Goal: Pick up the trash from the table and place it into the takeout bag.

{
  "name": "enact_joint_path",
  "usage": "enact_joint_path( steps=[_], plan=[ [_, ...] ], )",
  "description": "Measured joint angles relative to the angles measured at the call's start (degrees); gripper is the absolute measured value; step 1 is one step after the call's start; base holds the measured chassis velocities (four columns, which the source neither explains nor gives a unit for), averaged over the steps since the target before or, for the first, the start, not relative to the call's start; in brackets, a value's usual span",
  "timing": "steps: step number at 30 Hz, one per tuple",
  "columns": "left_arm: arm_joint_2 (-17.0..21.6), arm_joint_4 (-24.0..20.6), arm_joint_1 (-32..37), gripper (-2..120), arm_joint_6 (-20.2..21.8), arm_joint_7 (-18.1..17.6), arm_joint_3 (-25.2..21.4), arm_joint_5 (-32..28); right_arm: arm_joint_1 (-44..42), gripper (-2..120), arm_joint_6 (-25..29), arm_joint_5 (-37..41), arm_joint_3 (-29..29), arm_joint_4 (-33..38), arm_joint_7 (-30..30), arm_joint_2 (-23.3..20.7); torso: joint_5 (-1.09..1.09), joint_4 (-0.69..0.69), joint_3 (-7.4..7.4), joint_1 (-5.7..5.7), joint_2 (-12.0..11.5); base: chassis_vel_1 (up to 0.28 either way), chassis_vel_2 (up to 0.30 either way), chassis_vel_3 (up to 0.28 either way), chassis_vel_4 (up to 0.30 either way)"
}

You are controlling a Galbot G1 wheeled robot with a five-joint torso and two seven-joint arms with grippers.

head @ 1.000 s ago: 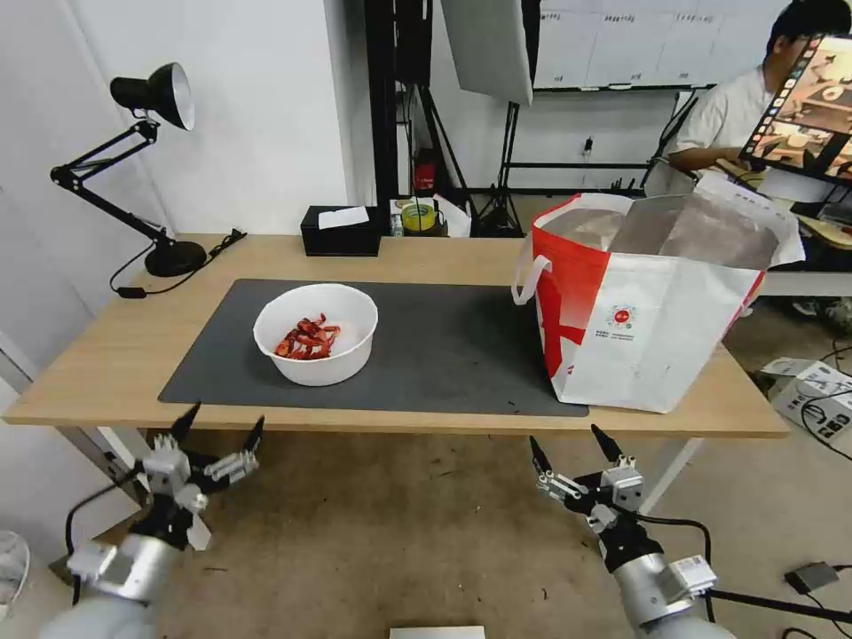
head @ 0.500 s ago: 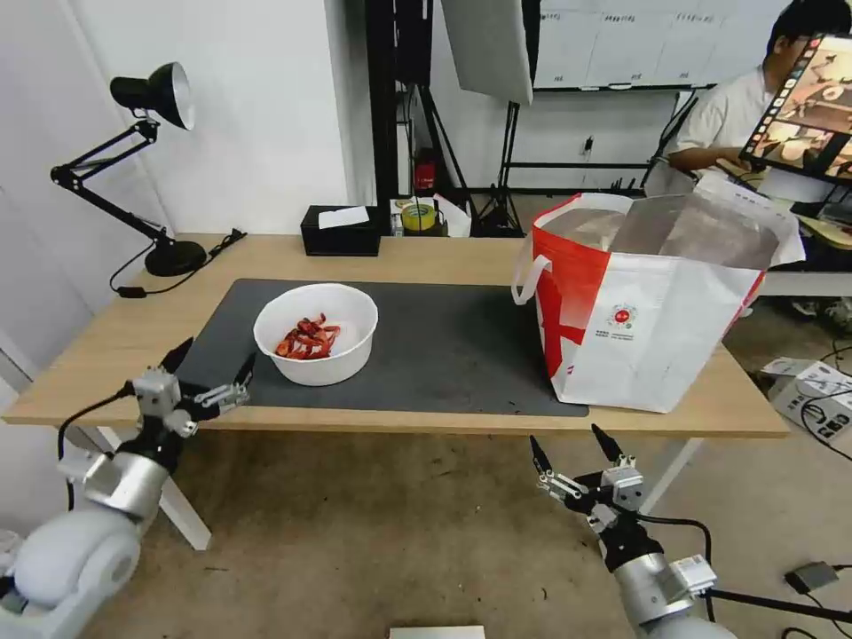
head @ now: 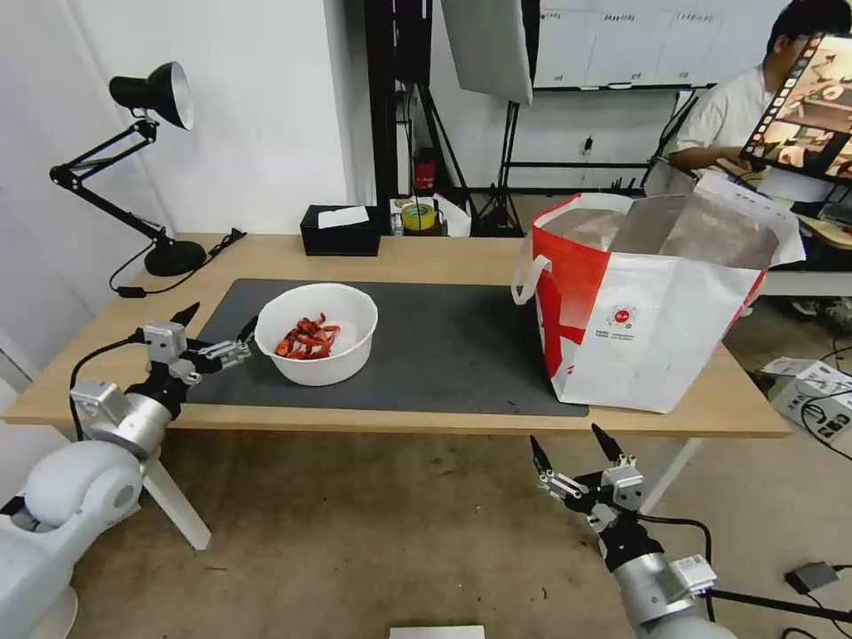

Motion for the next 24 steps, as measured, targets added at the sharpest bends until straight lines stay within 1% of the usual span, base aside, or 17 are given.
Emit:
enact_joint_path(
  steps=[2,3,5,6,7,9,10,11,12,15,16,18,19,20,21,23,24],
  plan=[
    [1.05,0.26,-2.17,100,5.02,-0.12,0.32,-3.96,0.0,100,-0.01,0.0,0.0,0.01,0.0,0.0,0.01,0.0,0.0,0.0,0.0,0.0,0.0,0.0,0.0],
    [1.05,0.26,-2.17,100,5.02,-0.12,0.32,-3.96,0.0,100,-0.01,0.0,0.0,0.01,0.0,0.0,0.01,0.0,0.0,0.0,0.0,0.0,0.0,0.0,0.0],
    [2.3,0.34,-4.82,100,11.7,-0.12,0.79,-9.19,0.0,100,-0.02,0.0,0.0,0.03,0.0,0.0,0.0,0.0,0.0,0.0,0.0,0.0,0.0,0.0,0.0],
    [2.71,0.45,-6.08,100,14.14,-0.12,1.15,-11.2,0.0,100,-0.02,0.0,0.0,0.03,0.0,0.0,0.01,0.0,0.0,0.0,0.0,0.0,0.0,0.0,0.0],
    [2.71,0.45,-6.08,100,14.14,-0.12,1.15,-11.2,0.0,100,-0.02,0.0,0.0,0.03,0.0,0.0,0.01,0.0,0.0,0.0,0.0,0.0,0.0,0.0,0.0],
    [3.33,1.21,-9.27,100,19.8,-0.3,2.31,-14.82,0.0,100,-0.03,0.0,0.0,0.03,0.0,0.0,0.01,0.0,0.0,0.0,0.0,0.0,0.0,0.0,0.0],
    [3.43,1.61,-10.72,100,22.31,-1.03,2.92,-16.07,0.0,100,-0.03,0.0,0.0,0.03,0.0,0.0,0.02,0.0,0.0,0.0,0.0,0.0,0.0,0.0,0.0],
    [3.46,2.21,-12.64,100,25.03,-2.98,3.93,-17.9,0.0,100,-0.04,0.0,0.0,0.03,-0.01,0.0,0.01,0.0,-0.01,0.0,0.0,0.0,0.0,0.0,0.0],
    [3.46,2.21,-12.64,100,25.03,-2.98,3.93,-17.9,0.0,100,-0.04,0.0,0.0,0.03,-0.01,0.0,0.01,0.0,-0.01,0.0,0.0,0.0,0.0,0.0,0.0],
    [3.44,4.25,-16.88,100,30.8,-8.06,6.6,-22.74,0.01,100,-0.04,0.0,0.0,0.04,0.0,0.0,0.03,0.0,-0.01,0.0,0.0,0.0,0.0,0.0,0.0],
    [3.44,4.25,-16.88,100,30.8,-8.06,6.6,-22.74,0.01,100,-0.04,0.0,0.0,0.04,0.0,0.0,0.03,0.0,-0.01,0.0,0.0,0.0,0.0,0.0,0.0],
    [3.18,5.96,-19.9,100,34.11,-11.65,8.9,-26.22,0.0,100,-0.04,0.0,0.0,0.04,0.0,0.0,-0.02,0.0,0.0,0.0,0.0,0.0,0.0,0.0,0.0],
    [3.0,6.65,-21.33,100,34.97,-13.01,9.77,-28.14,0.0,100,-0.04,0.0,0.0,0.04,-0.01,0.0,0.0,0.0,0.0,0.0,0.0,0.0,0.0,0.0,0.0],
    [3.0,6.65,-21.33,100,34.97,-13.01,9.77,-28.14,0.0,100,-0.04,0.0,0.0,0.04,-0.01,0.0,0.0,0.0,0.0,0.0,0.0,0.0,0.0,0.0,0.0],
    [2.69,7.43,-22.93,100,35.6,-14.48,10.8,-30.24,0.0,100,-0.05,0.0,0.0,0.04,-0.01,0.0,0.02,0.0,0.0,0.0,0.0,0.0,0.0,0.0,0.0],
    [1.91,8.64,-25.79,100,36.49,-16.33,12.59,-33.42,0.0,100,-0.05,0.0,0.0,0.04,0.0,0.0,0.0,0.0,0.0,0.0,0.0,0.0,0.0,0.0,0.0],
    [1.91,8.64,-25.79,100,36.49,-16.33,12.59,-33.42,0.0,100,-0.05,0.0,0.0,0.04,0.0,0.0,0.0,0.0,0.0,0.0,0.0,0.0,0.0,0.0,0.0]
  ],
)
